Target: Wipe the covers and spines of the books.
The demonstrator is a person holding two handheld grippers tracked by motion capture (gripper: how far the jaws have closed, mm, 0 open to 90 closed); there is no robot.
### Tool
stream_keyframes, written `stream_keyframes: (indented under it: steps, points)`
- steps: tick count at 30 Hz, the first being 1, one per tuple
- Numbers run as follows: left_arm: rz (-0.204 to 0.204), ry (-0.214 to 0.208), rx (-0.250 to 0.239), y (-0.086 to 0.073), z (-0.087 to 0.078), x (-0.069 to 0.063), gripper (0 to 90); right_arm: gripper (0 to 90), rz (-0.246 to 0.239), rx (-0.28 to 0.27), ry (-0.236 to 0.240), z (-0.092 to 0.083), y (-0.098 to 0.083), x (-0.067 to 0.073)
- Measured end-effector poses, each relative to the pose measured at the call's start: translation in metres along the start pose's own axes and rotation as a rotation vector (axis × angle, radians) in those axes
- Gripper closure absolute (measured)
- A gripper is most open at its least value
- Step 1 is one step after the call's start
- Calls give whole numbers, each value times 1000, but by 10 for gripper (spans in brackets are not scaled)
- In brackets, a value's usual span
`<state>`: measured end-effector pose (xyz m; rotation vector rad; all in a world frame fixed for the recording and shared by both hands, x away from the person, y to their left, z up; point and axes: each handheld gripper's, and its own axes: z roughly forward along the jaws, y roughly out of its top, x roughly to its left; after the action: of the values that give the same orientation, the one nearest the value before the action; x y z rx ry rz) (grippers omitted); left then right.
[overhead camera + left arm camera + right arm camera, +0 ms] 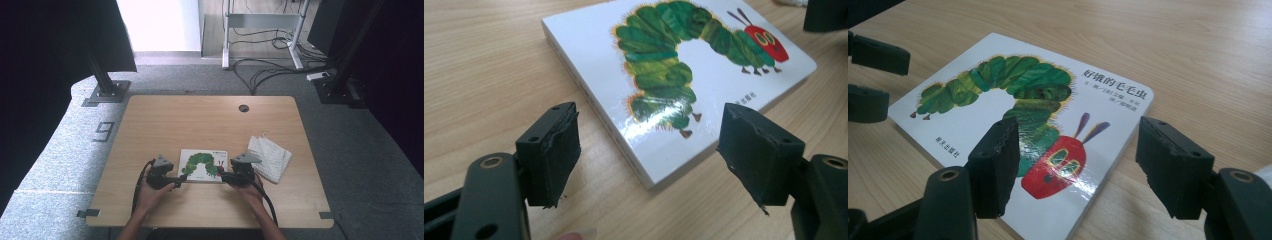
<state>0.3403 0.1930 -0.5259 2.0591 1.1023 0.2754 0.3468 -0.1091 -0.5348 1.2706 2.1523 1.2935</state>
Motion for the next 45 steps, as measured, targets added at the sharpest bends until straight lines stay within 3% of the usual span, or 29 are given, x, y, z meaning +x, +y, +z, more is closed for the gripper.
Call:
stream_keyframes:
  steps: [7, 13, 19, 23, 27, 37, 45]
  points:
    - [-21, -14, -4, 11, 6, 4, 248, 333, 10, 27, 9, 9, 4, 2]
    - [-23, -17, 30, 19, 21, 8, 242, 324, 21, 38, 20, 19, 8, 4]
    - [-40, -14, 55, 19, 32, 12, 235, 305, 26, 65, -21, 31, 11, 2]
    - [-56, -36, 56, 19, 36, 14, 228, 285, 49, 78, -38, 33, 10, -2]
    - [-61, -40, 55, 19, 37, 14, 227, 259, 67, 107, -38, 37, 7, -7]
    - [-76, -31, 47, 21, 39, 13, 215, 248, 103, 125, -1, 41, 12, -10]
    - [-93, -36, 42, 21, 38, 14, 224, 281, 201, 105, 63, 38, 13, -22]
